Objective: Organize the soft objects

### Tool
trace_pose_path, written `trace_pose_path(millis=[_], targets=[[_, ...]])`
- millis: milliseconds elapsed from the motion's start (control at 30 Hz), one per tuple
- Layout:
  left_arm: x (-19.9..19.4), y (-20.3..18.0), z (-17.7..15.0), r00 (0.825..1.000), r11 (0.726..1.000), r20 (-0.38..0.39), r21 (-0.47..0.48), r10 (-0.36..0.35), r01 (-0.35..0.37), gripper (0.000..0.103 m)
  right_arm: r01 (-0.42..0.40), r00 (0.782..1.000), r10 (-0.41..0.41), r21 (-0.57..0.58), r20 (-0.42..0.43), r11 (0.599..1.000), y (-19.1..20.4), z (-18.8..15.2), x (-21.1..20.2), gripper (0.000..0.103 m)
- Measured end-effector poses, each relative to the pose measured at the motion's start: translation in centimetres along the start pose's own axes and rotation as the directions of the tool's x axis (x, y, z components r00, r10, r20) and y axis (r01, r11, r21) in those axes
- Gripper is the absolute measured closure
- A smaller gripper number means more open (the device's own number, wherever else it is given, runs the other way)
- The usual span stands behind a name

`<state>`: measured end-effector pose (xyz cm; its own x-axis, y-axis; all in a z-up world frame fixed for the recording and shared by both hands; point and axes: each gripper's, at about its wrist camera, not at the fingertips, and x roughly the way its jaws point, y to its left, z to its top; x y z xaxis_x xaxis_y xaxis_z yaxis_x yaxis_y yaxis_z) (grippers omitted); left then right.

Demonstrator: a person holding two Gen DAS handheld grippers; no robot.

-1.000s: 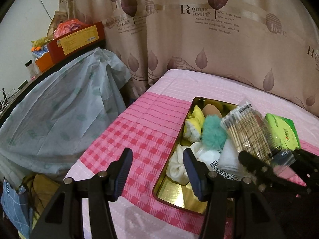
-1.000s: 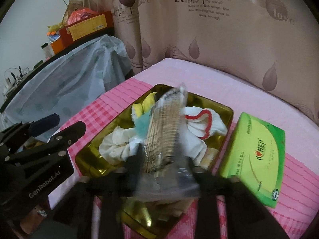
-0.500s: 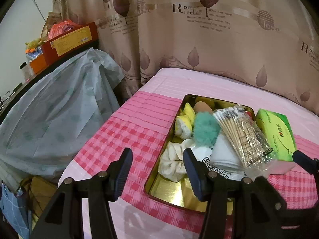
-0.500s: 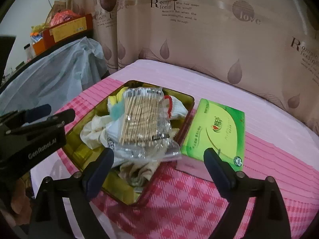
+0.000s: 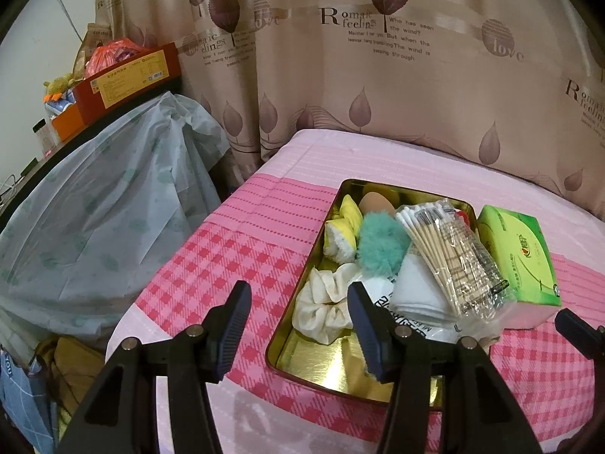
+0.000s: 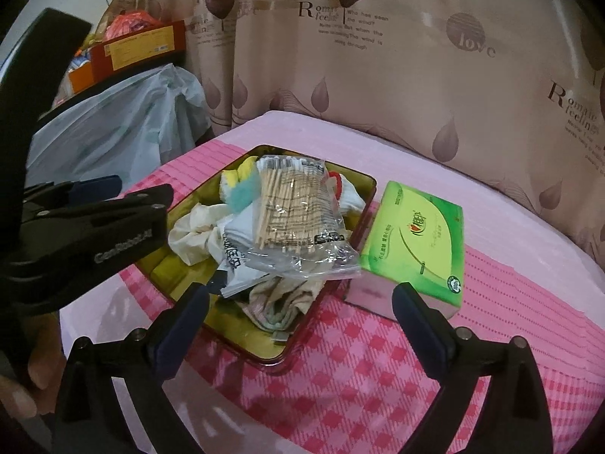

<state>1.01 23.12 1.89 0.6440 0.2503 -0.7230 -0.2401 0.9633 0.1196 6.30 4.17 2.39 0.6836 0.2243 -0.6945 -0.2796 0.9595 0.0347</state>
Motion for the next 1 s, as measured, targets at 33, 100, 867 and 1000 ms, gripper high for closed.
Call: trace_pose_path(millis=[33,100,867,1000], targets=[[0.01,0.02,0.01,1.0,1.0,0.0,0.0,0.0,0.0,0.049,-0.002,1.0,0.002,0.0,-0.001,1.0,0.03,-0.05,-0.03,0.007],[0.02,0.02,0.01,1.0,1.0,-0.001,-0.001,0.0,0.0,0.049,-0.006,1.0,0.006,0.001,-0.006,1.0,0.08,-0.19,-0.03,0.007],[0.02,-0.54,0.07,1.0,1.0,-0.008,0.012,-0.008,0.008,0.049,0.006,1.0,-0.006,0.013,-0.021,1.0,-0.1,-0.68,0.06,0.006],[-0.06,-0.57,0.08,1.0,1.0,-0.006,0.014,-0.009,0.009,0.049,0.004,1.0,-0.003,0.016,-0.023,1.0,-0.05,-0.72,0.08,0.006]])
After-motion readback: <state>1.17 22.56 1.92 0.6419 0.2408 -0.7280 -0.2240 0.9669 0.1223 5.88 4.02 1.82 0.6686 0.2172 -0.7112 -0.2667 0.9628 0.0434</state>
